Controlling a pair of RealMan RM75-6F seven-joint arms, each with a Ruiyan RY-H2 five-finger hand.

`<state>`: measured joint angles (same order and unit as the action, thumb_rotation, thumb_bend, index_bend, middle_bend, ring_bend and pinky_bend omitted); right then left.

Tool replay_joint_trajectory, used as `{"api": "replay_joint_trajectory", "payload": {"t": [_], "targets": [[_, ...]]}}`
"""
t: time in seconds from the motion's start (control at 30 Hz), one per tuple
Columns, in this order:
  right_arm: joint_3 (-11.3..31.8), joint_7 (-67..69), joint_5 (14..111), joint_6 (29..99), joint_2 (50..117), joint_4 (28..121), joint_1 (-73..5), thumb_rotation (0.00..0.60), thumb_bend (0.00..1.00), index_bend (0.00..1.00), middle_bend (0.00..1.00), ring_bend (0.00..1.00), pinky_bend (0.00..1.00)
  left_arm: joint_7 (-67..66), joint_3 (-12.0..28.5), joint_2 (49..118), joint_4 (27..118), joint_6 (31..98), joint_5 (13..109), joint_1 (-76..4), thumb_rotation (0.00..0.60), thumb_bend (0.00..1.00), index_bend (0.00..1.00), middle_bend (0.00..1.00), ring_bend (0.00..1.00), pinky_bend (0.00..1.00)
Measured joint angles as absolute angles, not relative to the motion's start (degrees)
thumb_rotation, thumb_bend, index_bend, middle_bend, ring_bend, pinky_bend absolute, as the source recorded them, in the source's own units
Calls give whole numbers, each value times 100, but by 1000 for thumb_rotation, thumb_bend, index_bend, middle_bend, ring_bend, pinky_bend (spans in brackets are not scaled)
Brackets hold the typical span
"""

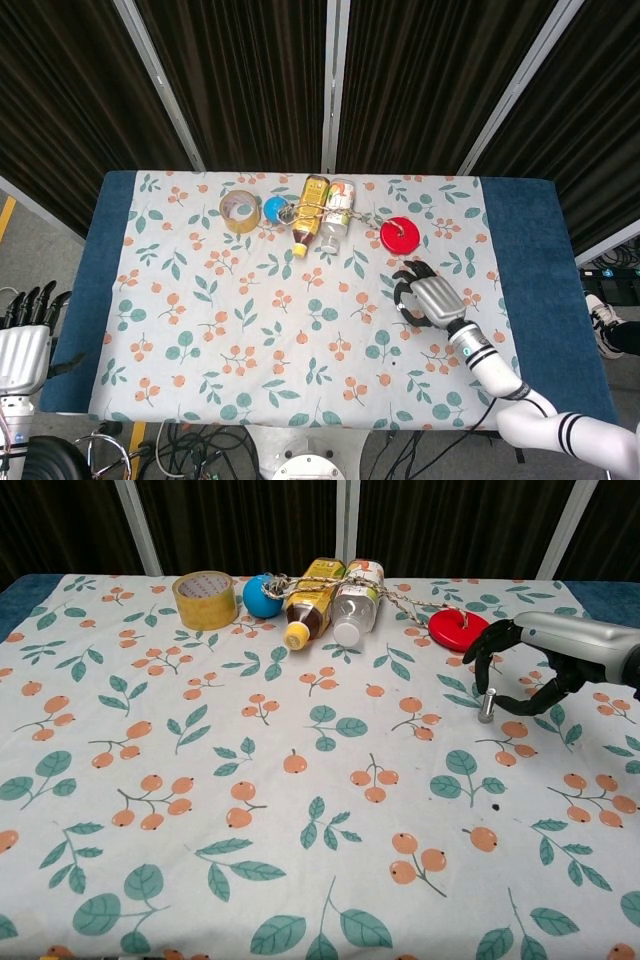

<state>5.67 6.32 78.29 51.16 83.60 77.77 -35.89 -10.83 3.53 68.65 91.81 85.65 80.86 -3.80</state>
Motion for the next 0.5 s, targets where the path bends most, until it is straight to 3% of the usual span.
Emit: {"api": "replay_joint_trajectory", "payload": {"t": [0.2, 0.5], "targets": [[559, 949, 7911, 5088, 8391, 7550, -3589, 600, 357, 551, 211, 0, 0, -1095, 357, 6860, 9191, 8564, 8085, -383, 600, 0, 139, 39, 0, 0], [508, 1009, 8000, 5128, 8377, 7514, -3586, 600, 357, 459, 202, 0, 0, -1107, 359, 6863, 9189, 8546, 8075, -390, 600, 0, 139, 39, 0, 0]]}}
